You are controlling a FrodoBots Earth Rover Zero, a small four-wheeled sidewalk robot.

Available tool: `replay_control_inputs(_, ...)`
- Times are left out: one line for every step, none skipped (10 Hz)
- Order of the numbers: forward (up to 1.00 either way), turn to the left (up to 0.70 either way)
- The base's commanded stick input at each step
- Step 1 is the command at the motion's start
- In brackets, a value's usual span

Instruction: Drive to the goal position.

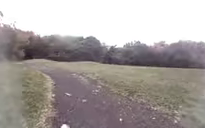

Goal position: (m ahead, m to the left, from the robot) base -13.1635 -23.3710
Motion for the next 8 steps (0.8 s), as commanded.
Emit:
replay_control_inputs(0.0,-1.0)
replay_control_inputs(0.0,-1.0)
replay_control_inputs(0.0,-1.0)
replay_control_inputs(0.0,-1.0)
replay_control_inputs(0.0,-1.0)
replay_control_inputs(0.0,-1.0)
replay_control_inputs(0.0,-1.0)
replay_control_inputs(0.0,-1.0)
